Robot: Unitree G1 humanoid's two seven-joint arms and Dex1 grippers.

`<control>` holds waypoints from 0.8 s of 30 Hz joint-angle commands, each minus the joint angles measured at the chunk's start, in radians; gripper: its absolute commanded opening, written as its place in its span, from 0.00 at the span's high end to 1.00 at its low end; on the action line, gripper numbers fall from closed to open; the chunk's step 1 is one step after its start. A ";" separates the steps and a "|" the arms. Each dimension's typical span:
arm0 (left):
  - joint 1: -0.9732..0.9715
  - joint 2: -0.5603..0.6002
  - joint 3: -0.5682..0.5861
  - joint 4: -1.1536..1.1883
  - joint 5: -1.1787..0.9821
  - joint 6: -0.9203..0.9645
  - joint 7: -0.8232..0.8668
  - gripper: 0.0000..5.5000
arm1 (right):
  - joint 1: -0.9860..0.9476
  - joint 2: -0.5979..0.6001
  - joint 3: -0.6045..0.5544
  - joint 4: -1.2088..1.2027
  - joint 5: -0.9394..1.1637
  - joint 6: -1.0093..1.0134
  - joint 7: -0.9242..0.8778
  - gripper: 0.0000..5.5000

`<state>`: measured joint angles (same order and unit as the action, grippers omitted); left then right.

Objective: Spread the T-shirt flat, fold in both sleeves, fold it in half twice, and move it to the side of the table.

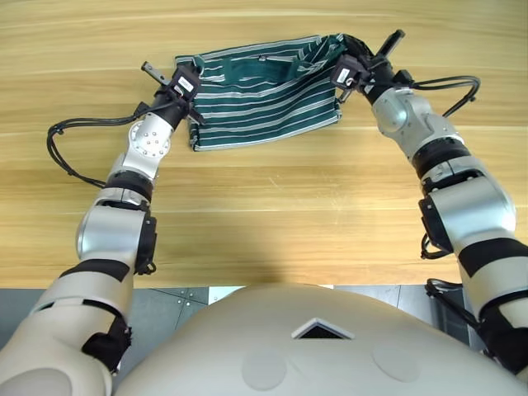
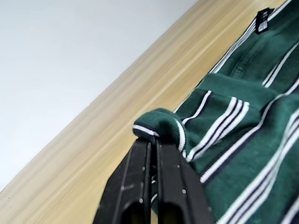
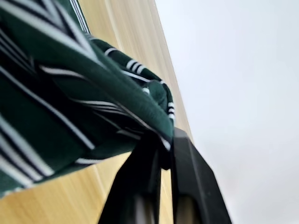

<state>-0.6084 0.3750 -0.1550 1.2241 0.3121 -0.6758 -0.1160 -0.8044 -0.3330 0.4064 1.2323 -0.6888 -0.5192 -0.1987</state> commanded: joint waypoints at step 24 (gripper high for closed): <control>-0.041 -0.007 0.355 0.097 -0.264 0.223 0.186 0.26 | 0.014 0.361 0.428 -0.021 -0.279 0.091 -0.081 0.41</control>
<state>-0.6679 0.3694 0.1376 1.3445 0.1102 -0.3995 0.0793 -0.7620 0.0190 0.8002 1.1352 -0.9312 -0.4811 -0.3255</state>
